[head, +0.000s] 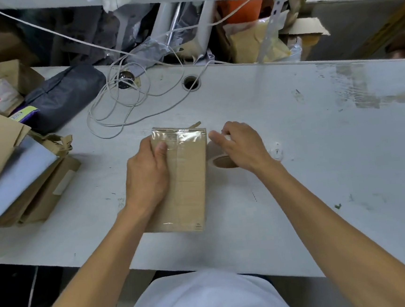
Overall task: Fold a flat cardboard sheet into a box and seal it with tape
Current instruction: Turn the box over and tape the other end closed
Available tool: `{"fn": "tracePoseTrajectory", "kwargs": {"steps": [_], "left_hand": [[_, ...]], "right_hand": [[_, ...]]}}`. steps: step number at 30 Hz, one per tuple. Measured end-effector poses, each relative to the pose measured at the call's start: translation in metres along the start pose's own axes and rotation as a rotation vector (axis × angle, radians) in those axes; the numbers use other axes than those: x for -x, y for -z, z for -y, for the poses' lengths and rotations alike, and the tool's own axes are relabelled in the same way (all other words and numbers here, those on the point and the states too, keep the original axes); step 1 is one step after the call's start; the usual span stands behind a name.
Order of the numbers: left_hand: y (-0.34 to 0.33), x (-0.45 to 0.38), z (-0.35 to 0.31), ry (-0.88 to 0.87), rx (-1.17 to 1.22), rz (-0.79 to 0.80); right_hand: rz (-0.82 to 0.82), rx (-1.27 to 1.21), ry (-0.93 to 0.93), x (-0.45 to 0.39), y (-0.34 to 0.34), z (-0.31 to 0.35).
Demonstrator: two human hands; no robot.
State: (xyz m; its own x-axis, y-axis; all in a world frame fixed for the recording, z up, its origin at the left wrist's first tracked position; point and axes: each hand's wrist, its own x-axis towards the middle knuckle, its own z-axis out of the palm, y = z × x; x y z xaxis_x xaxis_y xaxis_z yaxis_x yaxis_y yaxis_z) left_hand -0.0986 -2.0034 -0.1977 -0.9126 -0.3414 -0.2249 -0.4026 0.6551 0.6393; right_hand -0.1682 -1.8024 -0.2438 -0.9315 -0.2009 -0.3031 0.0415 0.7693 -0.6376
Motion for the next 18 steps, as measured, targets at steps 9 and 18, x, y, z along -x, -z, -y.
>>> {"fn": "tracePoseTrajectory", "kwargs": {"steps": [9,18], "left_hand": [[-0.006,0.000,0.002,-0.017,-0.080,-0.029],[-0.007,0.000,0.001,-0.011,-0.113,-0.053]], "right_hand": [[-0.267,-0.126,-0.317,0.002,0.018,-0.113],[-0.102,-0.113,-0.363,0.007,0.035,-0.129]]}}
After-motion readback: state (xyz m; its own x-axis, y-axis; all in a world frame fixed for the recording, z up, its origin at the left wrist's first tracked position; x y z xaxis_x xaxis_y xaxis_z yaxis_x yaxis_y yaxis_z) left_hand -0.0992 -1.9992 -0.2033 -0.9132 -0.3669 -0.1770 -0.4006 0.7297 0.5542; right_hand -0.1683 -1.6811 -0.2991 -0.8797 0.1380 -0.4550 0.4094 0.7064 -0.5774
